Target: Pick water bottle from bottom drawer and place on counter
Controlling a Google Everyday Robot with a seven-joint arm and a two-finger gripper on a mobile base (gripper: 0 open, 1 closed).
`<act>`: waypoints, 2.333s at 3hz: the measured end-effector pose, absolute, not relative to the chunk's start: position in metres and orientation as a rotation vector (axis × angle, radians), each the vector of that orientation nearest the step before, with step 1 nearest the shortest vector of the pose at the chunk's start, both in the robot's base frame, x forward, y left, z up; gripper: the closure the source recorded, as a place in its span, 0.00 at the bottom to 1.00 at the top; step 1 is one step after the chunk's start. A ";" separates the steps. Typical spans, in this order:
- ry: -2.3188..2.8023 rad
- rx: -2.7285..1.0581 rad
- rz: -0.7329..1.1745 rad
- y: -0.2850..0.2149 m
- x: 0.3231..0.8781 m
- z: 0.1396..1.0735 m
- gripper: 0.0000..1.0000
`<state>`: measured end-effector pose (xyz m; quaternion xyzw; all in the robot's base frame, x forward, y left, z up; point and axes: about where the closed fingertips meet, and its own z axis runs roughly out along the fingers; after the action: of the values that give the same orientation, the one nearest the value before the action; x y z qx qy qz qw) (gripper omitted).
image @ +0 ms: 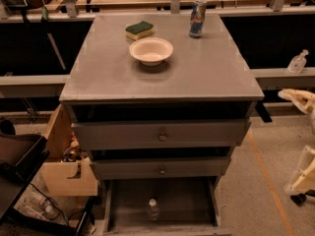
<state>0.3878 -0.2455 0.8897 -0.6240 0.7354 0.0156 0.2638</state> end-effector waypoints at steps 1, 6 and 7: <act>1.896 -1.710 0.125 -0.258 0.376 0.856 0.00; 1.627 -1.588 0.435 -0.251 0.363 0.673 0.00; 1.595 -1.566 0.528 -0.229 0.365 0.606 0.00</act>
Offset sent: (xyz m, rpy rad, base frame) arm -0.0272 -0.0381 -0.0867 0.1629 -0.0396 0.2187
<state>0.3647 -0.2287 0.6058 -0.6220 0.6335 0.2096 0.4098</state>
